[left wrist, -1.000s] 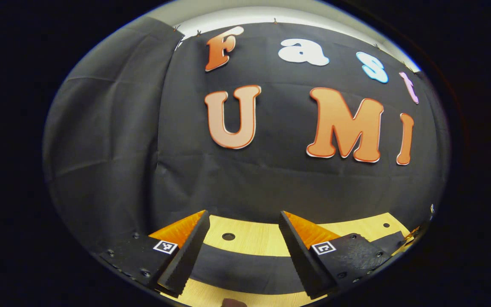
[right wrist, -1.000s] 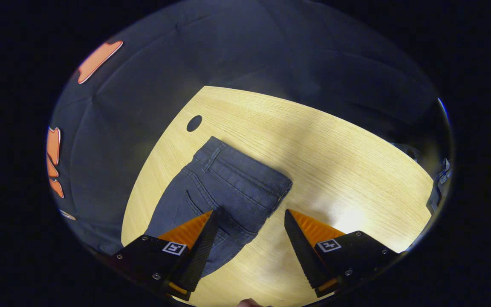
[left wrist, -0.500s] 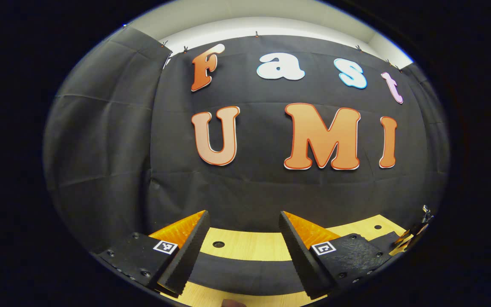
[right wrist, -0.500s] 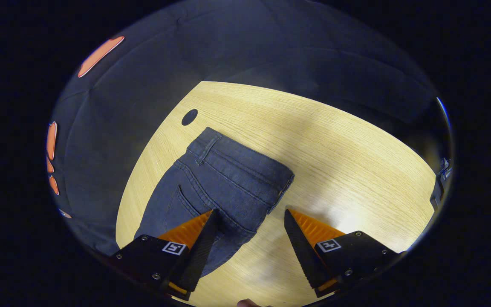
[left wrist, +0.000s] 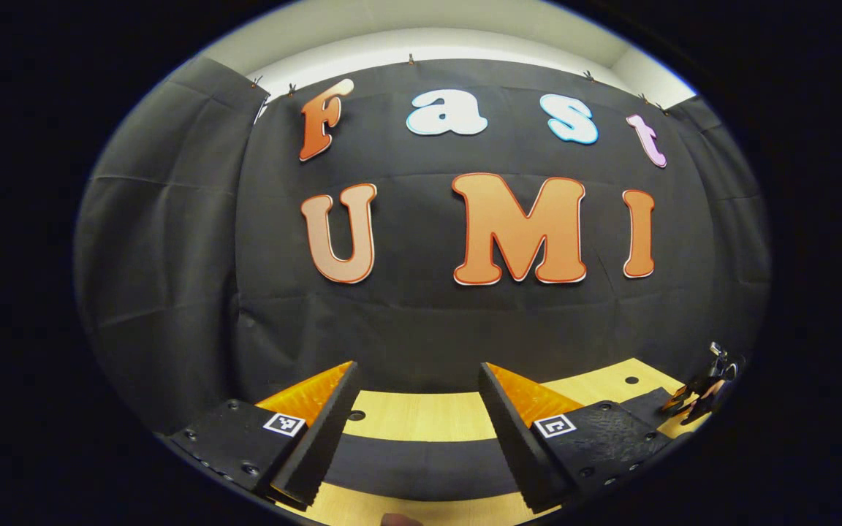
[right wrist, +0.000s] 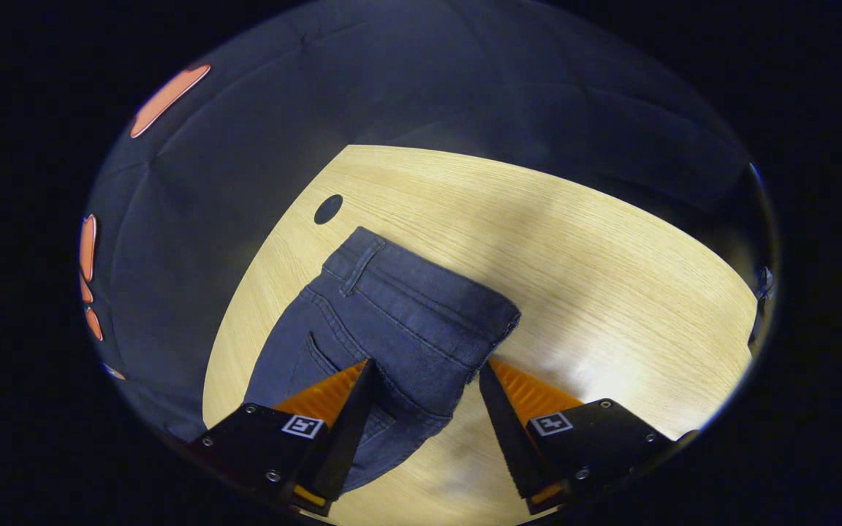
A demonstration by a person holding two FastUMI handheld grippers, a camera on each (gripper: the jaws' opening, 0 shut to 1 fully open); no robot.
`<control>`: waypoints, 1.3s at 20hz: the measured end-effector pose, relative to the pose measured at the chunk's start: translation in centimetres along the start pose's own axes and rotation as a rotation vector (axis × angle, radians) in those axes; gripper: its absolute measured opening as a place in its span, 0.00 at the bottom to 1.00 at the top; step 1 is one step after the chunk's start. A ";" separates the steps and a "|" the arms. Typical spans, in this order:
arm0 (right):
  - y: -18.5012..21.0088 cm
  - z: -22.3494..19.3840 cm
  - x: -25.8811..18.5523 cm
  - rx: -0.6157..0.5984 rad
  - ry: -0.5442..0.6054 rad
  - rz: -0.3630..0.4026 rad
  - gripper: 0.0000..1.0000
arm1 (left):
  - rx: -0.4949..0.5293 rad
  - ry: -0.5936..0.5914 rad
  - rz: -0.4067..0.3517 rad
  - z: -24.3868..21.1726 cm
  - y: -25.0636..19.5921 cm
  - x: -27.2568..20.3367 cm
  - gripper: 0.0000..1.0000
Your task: Grasp the waist and the cuffs of the jeans and fold them to make the two legs overlap; first hold the waist and fold one-third of the jeans toward the cuffs, then hold the cuffs and fold the remaining one-third in the same direction to finish folding.
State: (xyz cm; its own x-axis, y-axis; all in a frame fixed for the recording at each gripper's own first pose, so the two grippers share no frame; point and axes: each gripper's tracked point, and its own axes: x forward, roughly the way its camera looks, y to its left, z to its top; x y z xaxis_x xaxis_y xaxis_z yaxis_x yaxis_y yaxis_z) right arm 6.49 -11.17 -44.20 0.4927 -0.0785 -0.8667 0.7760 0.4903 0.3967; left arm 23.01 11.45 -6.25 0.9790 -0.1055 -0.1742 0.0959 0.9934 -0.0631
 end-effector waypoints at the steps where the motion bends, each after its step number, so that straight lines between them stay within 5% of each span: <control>1: 0.4 -0.3 0.3 0.001 0.009 0.015 0.83 | 0.003 0.007 -0.005 -0.2 -0.5 0.0 0.98; 2: 1.3 -0.4 0.2 0.023 0.009 0.056 0.71 | 0.006 0.013 -0.015 -0.3 -1.0 -0.1 0.98; 4: 1.9 0.1 -0.1 0.013 -0.043 0.064 0.32 | 0.019 0.017 -0.022 -0.3 -1.5 -0.3 0.98; 7: 2.6 0.6 -0.6 0.010 -0.082 0.089 0.13 | 0.036 0.022 -0.035 -0.5 -2.1 -0.8 0.98; 11: 3.2 1.4 -3.3 0.009 -0.123 0.130 0.12 | 0.039 0.034 -0.052 -0.9 -2.6 -1.0 0.98; 26: 11.7 -0.3 -14.2 -0.306 -0.358 0.180 0.12 | -0.020 0.020 -0.099 -1.4 2.6 -2.0 0.98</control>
State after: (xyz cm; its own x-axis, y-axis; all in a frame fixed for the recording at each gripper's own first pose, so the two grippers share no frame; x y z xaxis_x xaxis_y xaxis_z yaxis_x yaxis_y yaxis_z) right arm 8.43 -4.07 -27.30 0.7540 -0.2357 -0.6131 0.5414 0.7515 0.3769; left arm 21.05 14.14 -7.46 0.9611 -0.2046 -0.1858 0.1884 0.9769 -0.1010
